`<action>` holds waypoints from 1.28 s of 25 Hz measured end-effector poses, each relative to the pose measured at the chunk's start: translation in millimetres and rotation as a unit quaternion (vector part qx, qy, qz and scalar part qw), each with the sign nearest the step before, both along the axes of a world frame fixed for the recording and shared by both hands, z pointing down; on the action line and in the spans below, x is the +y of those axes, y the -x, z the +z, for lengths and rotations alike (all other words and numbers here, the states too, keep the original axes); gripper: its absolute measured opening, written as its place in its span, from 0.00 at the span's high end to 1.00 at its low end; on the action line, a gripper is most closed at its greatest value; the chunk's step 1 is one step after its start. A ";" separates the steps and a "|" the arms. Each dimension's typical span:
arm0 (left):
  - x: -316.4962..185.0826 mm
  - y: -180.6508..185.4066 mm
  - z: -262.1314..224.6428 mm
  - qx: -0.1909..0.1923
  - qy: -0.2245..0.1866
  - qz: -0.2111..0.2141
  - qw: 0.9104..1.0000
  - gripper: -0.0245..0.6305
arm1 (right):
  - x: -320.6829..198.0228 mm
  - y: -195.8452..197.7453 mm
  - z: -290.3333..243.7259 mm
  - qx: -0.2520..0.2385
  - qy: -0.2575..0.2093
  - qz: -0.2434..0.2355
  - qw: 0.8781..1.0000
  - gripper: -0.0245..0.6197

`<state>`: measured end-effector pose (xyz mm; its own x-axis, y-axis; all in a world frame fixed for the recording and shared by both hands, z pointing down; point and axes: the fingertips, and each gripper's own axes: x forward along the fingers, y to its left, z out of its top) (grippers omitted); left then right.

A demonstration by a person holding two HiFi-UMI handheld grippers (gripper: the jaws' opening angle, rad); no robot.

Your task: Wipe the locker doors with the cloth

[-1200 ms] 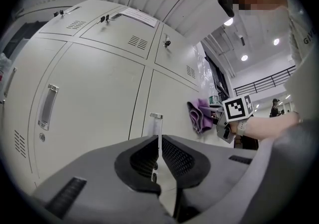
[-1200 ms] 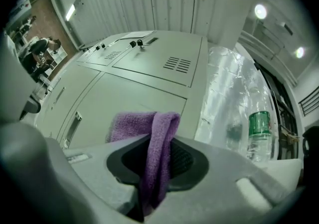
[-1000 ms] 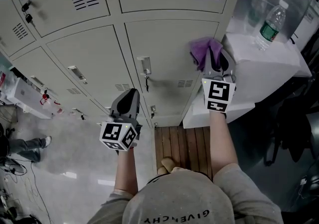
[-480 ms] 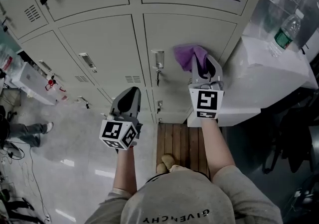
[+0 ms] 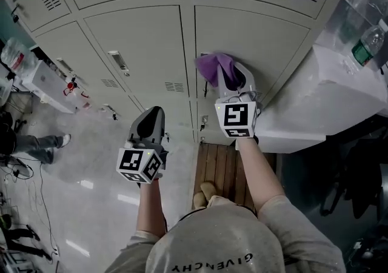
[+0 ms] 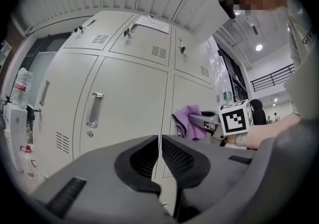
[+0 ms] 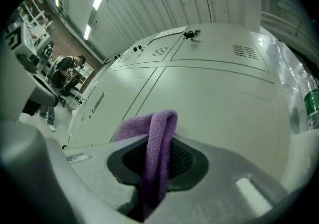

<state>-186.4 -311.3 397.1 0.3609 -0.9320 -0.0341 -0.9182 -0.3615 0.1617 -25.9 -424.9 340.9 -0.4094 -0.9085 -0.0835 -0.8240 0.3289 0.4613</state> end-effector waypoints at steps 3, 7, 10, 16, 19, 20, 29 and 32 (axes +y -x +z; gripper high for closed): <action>-1.1 3.0 2.8 0.002 0.002 -0.003 1.000 0.93 | -1.4 -0.9 1.4 0.014 -0.001 0.003 1.000 0.86; -4.9 -8.0 4.2 0.005 0.002 0.010 1.000 0.93 | -0.5 -9.3 1.8 0.024 0.001 0.008 1.000 0.86; -9.0 -19.3 4.1 0.005 0.002 0.023 1.000 0.93 | 0.3 -22.3 0.6 0.024 0.000 0.015 1.000 0.86; -17.5 -36.6 5.6 0.007 0.003 0.043 0.999 0.93 | 1.6 -56.2 -1.6 0.020 -0.005 0.042 0.999 0.85; -21.5 -48.4 5.4 0.007 0.002 0.055 0.998 0.93 | 2.5 -76.6 -4.0 0.015 -0.010 0.055 0.998 0.84; -22.6 -52.9 5.4 0.007 0.002 0.060 0.998 0.93 | 2.9 -83.9 -4.3 0.014 -0.011 0.061 0.998 0.84; -27.4 -81.8 5.4 0.005 0.002 0.090 0.996 0.93 | 5.6 -152.5 -1.9 -0.018 0.002 0.125 0.992 0.84; -26.3 -87.2 4.1 0.003 0.001 0.095 0.995 0.93 | 6.9 -169.4 0.4 -0.022 0.004 0.139 0.990 0.84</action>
<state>-99.2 -337.6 401.2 0.5309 -0.8467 -0.0356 -0.8319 -0.5288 0.1683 143.5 -417.9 341.4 -0.1389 -0.9864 -0.0874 -0.9021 0.0896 0.4221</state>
